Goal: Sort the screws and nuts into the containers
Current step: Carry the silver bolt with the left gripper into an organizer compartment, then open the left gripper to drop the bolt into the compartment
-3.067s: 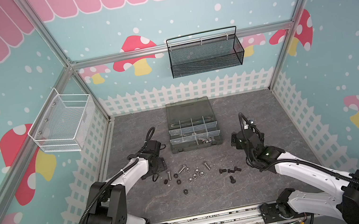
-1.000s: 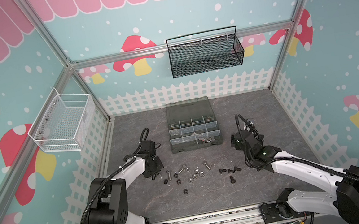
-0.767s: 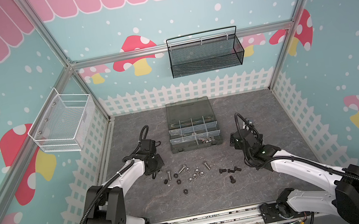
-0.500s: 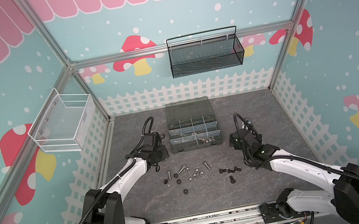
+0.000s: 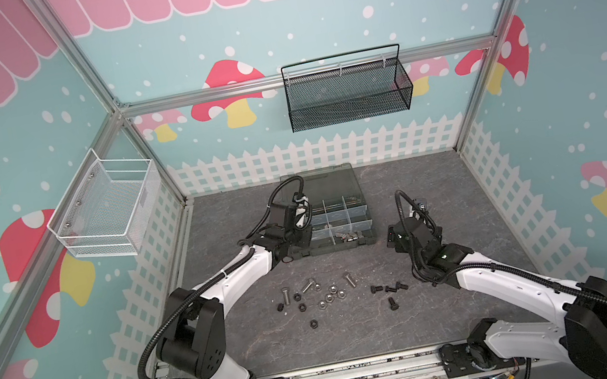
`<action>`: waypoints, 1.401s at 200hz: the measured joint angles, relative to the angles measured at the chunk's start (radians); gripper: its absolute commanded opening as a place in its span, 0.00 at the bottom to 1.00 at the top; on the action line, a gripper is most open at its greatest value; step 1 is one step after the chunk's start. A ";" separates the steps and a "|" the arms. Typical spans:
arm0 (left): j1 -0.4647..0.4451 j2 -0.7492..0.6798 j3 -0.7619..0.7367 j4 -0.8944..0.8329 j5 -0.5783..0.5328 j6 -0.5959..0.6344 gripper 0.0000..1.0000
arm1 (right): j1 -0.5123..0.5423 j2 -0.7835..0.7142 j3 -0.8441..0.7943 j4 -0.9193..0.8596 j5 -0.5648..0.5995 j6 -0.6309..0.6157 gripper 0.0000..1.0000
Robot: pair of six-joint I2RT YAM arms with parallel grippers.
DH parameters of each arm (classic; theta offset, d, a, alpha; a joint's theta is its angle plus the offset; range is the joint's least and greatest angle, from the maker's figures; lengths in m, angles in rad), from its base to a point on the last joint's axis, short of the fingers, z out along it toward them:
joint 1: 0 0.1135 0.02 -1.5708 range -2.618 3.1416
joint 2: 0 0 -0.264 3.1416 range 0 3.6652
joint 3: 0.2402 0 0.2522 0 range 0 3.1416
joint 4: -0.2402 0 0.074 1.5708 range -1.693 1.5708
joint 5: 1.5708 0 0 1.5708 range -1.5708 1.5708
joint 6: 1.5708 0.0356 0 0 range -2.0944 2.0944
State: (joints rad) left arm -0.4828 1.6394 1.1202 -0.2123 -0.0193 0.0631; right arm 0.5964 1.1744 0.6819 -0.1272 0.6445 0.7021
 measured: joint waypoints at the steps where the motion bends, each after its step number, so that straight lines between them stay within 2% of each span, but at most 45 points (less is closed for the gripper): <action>1: -0.001 0.003 0.002 0.001 0.001 0.004 0.00 | 0.000 0.000 0.000 0.000 0.000 0.000 0.98; 72: -0.019 0.135 0.057 0.032 0.058 0.175 0.00 | 0.000 -0.019 0.000 -0.008 -0.007 0.010 0.98; 140: -0.023 0.181 0.061 0.038 0.105 0.246 0.03 | 0.000 -0.025 0.000 -0.008 -0.011 0.021 0.98; 176: -0.024 0.196 0.068 0.033 0.124 0.264 0.11 | 0.000 -0.025 0.000 -0.010 -0.013 0.026 0.98; 234: -0.024 0.205 0.108 0.018 0.144 0.275 0.30 | 0.000 -0.026 0.000 -0.019 -0.013 0.029 0.98; 280: -0.026 0.205 0.109 0.008 0.148 0.274 0.33 | 0.000 -0.030 0.000 -0.022 -0.013 0.029 0.98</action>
State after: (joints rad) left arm -0.5083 1.8442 1.2289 -0.2043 0.1287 0.3370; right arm 0.5964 1.1446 0.6819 -0.1490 0.6315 0.7311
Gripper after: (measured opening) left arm 0.327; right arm 0.983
